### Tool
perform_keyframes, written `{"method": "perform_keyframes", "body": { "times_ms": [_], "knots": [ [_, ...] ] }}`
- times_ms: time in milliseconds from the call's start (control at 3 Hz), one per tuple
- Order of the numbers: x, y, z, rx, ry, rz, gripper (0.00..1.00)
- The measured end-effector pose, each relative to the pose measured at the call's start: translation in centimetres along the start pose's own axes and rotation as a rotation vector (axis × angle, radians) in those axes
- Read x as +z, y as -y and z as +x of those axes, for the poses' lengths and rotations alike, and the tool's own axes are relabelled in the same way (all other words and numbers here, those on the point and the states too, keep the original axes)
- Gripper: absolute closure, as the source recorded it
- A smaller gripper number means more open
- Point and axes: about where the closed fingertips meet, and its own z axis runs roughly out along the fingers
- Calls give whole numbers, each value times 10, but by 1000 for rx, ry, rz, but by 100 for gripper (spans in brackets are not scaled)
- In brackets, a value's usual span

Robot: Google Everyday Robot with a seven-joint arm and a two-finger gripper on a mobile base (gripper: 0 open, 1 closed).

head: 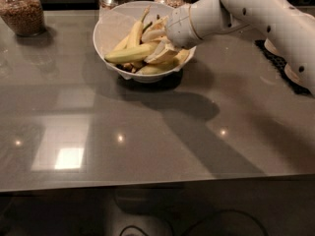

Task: Pick banana from white bowl

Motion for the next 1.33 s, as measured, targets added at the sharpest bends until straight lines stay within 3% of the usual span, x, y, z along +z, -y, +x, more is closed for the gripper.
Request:
{"method": "perform_keyframes", "body": {
  "times_ms": [333, 667, 1333],
  "knots": [
    [-1, -1, 0, 1, 0, -2, 92],
    [-6, -2, 0, -1, -3, -6, 100],
    [-31, -2, -3, -39, -35, -10, 100]
  ]
}}
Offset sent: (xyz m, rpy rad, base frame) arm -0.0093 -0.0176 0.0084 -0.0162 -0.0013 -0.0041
